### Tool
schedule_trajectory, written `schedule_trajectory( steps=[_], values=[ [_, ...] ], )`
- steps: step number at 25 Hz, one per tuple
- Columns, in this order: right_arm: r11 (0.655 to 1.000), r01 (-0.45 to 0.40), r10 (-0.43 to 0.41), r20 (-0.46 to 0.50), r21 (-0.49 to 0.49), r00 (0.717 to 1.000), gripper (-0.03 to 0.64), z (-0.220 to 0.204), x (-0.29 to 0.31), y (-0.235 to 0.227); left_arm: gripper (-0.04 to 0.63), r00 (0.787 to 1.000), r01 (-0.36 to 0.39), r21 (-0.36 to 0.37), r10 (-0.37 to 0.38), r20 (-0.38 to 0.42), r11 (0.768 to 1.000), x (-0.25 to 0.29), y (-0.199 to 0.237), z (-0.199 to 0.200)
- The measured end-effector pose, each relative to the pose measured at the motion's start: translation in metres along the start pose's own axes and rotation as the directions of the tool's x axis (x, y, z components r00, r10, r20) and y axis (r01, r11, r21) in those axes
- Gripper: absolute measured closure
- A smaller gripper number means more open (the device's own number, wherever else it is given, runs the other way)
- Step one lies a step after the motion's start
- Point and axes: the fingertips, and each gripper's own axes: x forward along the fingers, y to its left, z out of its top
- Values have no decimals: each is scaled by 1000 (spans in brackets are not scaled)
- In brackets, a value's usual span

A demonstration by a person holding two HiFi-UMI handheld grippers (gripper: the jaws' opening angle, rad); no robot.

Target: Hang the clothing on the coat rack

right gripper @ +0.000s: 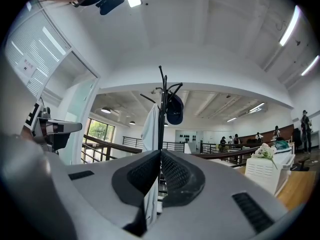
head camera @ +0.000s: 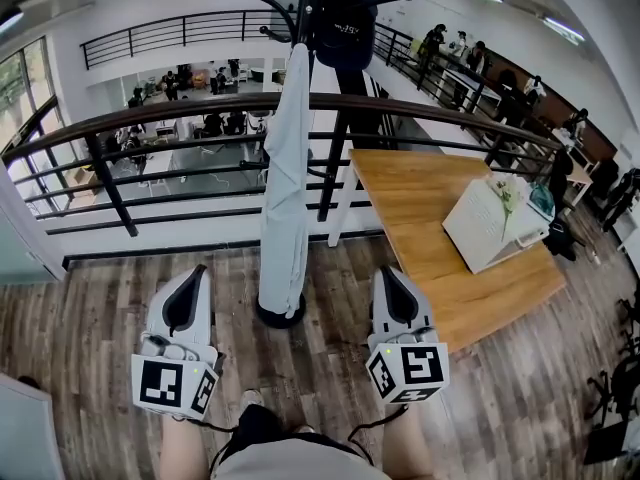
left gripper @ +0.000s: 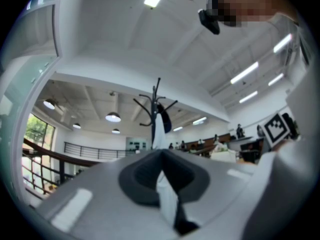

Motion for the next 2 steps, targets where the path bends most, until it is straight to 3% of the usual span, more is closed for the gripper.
schedule_trajectory(
  steps=[2],
  values=[
    [1000,1,-1,-1,2,1000,620,-1,2,0,586,1000,0,-1,0,-2,1000,2,2,0]
  ],
)
